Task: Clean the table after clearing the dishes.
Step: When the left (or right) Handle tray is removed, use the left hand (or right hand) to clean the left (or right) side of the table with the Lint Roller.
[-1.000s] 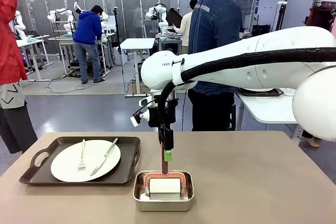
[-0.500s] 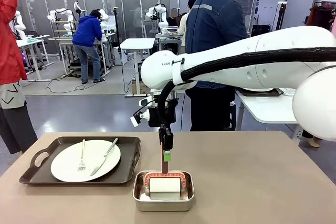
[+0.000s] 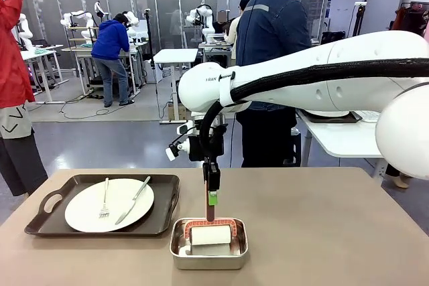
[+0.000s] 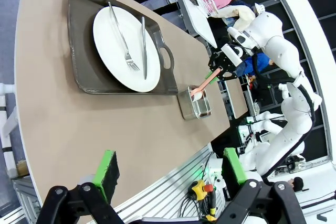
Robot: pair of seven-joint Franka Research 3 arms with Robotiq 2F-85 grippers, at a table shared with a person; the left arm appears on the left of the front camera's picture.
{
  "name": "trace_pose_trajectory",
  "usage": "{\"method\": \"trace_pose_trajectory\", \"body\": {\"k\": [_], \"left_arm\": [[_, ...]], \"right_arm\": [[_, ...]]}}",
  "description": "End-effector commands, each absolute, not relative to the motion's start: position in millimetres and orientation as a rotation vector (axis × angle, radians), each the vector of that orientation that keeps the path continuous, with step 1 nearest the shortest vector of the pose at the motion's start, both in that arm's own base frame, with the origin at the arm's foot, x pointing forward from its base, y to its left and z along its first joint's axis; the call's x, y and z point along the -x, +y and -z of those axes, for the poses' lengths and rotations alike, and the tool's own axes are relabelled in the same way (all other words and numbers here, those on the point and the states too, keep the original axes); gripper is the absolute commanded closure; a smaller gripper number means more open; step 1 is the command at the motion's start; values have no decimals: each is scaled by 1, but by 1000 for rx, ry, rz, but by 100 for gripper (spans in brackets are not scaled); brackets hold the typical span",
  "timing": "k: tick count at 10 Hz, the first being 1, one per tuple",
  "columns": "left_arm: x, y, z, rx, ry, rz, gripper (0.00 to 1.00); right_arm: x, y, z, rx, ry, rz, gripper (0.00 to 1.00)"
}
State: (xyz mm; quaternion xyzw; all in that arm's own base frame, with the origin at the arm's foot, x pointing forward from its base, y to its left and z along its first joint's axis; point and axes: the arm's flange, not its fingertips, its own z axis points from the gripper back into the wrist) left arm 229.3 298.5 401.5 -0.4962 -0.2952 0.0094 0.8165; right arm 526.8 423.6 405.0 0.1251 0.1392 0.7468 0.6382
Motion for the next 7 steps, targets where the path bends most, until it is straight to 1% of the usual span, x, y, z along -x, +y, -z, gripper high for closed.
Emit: {"method": "trace_pose_trajectory", "body": {"k": [1, 2, 4, 5, 6, 7], "left_arm": [[-226, 299, -402, 1070, -650, -9, 0], [-226, 299, -402, 1070, -650, -9, 0], [-226, 299, -402, 1070, -650, -9, 0], [-226, 299, -402, 1070, -650, -9, 0], [-226, 299, -402, 1070, -650, -9, 0], [-226, 299, -402, 1070, -650, -9, 0]], "right_arm": [[-508, 420, -430, -222, 336, -1626, 100], [-496, 412, -452, -222, 316, -1550, 100], [-475, 363, -498, -201, 192, -1296, 100], [-472, 322, -513, -276, 129, -1174, 100], [-466, 282, -515, -323, 44, -944, 100], [-459, 252, -505, -396, -34, -680, 100]]}}
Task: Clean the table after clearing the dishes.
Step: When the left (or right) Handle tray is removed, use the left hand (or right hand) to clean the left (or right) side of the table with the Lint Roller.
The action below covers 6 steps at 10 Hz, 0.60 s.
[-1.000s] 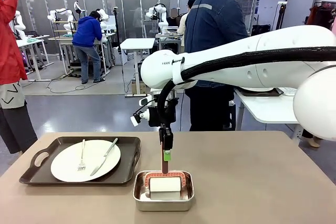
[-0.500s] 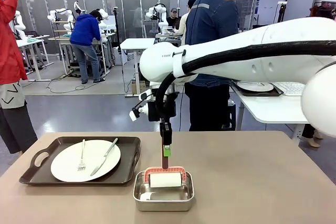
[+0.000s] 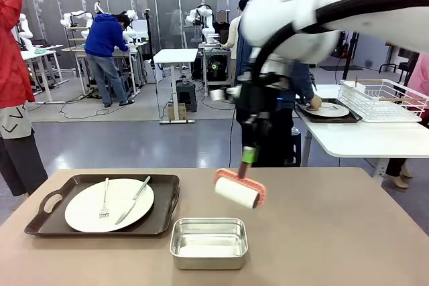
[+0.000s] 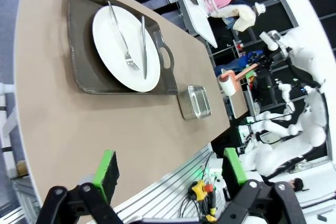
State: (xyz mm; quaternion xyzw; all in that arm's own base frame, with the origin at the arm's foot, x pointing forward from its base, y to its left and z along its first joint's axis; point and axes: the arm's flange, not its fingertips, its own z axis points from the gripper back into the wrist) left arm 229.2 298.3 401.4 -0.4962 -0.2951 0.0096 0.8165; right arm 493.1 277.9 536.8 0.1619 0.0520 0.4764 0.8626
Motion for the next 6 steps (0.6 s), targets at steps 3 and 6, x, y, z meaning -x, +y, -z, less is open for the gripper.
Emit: {"method": "trace_pose_trajectory", "body": {"k": [3, 6], "left_arm": [[-226, 299, -402, 1070, -650, -9, 0], [-226, 299, -402, 1070, -650, -9, 0]], "right_arm": [[-453, 180, -470, -578, -211, -255, 100], [-469, 147, -466, -567, -90, -373, 100]]}}
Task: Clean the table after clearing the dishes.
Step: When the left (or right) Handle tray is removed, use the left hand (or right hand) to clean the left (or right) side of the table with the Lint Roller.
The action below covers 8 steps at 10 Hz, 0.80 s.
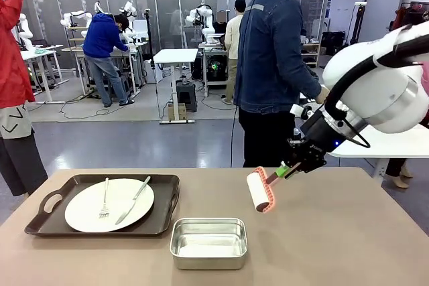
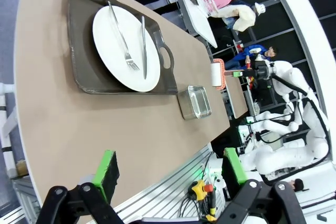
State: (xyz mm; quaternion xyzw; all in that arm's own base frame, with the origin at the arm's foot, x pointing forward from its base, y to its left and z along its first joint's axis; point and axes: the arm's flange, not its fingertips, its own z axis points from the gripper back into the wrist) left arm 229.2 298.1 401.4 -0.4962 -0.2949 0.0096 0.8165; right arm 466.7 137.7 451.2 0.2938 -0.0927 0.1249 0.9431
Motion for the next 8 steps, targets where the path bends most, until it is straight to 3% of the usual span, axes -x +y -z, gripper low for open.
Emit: {"method": "trace_pose_trajectory", "body": {"k": [1, 3, 4, 8], "left_arm": [[-226, 299, -402, 1070, -650, -9, 0], [-226, 299, -402, 1070, -650, -9, 0], [-226, 299, -402, 1070, -650, -9, 0], [-226, 299, -402, 1070, -650, -9, 0]], "right_arm": [[-469, 147, -466, -567, -90, -373, 100], [-469, 147, -466, -567, -90, -373, 100], [-463, 146, -455, -577, -125, -330, 79], [-515, 105, -409, -619, -153, 33, 79]]}}
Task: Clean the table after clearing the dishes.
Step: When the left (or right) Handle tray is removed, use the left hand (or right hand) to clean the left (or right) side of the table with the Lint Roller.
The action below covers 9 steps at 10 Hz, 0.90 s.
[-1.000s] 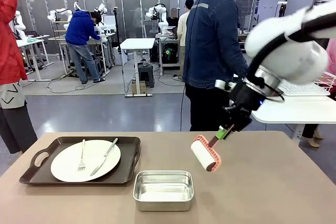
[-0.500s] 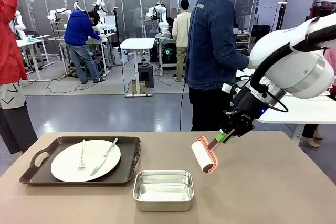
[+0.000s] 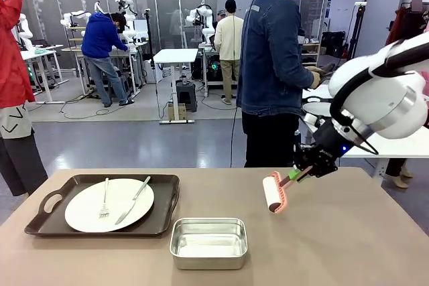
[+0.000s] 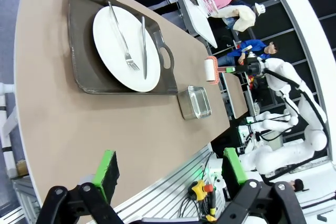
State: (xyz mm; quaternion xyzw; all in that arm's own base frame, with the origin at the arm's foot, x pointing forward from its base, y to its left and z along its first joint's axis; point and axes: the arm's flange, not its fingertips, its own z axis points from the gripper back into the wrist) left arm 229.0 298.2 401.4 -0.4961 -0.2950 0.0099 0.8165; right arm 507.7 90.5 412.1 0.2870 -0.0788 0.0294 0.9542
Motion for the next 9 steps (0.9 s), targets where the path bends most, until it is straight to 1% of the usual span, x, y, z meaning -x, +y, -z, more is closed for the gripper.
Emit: {"method": "trace_pose_trajectory", "body": {"k": [1, 4, 6, 9], "left_arm": [[-226, 299, -402, 1070, -650, -9, 0], [-226, 299, -402, 1070, -650, -9, 0], [-226, 299, -402, 1070, -650, -9, 0], [-226, 299, -402, 1070, -650, -9, 0]], "right_arm": [[-522, 102, -395, -663, -118, 78, 79], [-540, 99, -383, -743, -38, 81, 79], [-547, 97, -377, -740, 18, 67, 79], [-550, 103, -359, -751, 21, 73, 79]]}}
